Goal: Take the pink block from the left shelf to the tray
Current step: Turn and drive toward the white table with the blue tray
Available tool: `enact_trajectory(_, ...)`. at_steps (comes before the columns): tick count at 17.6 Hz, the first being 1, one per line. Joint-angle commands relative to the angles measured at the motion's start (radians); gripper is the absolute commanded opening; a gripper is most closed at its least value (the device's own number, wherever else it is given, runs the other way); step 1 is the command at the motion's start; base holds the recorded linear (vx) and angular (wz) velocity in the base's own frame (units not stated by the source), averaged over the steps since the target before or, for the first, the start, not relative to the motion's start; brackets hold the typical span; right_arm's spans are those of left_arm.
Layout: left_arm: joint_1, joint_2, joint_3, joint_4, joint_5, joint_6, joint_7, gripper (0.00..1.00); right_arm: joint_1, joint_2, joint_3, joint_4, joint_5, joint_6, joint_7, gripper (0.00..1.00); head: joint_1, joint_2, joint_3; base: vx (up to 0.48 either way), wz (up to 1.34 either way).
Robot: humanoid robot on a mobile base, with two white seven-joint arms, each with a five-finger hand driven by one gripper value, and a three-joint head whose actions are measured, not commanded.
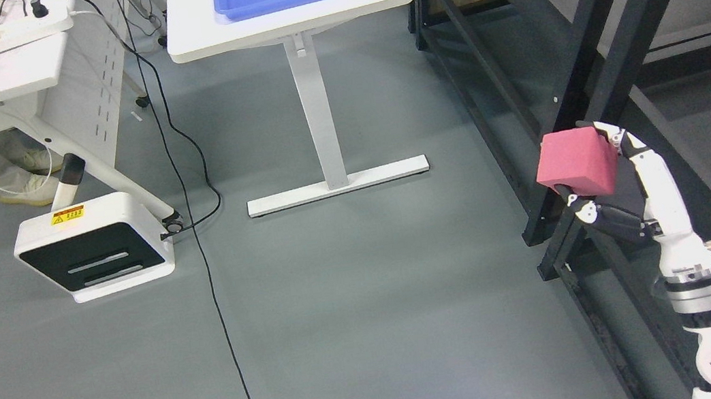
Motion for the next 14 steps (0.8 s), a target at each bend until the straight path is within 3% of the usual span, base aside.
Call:
enact_trajectory(1,0.02,0.017,0.0,-0.017,0.0,0.0,0.0,1.0,0.003,-0.017,0.002,0.0,-0.001,0.0,0.002,0.07,0.0,0.0,0.0,-0.017,0.19)
enact_trajectory(14,0.02,0.017,0.0,-0.017,0.0,0.0,0.0,1.0,0.008,-0.017,-0.003,-0.001,0.0,0.0,0.002,0.08,0.0,0.0,0.0,0.027,0.14)
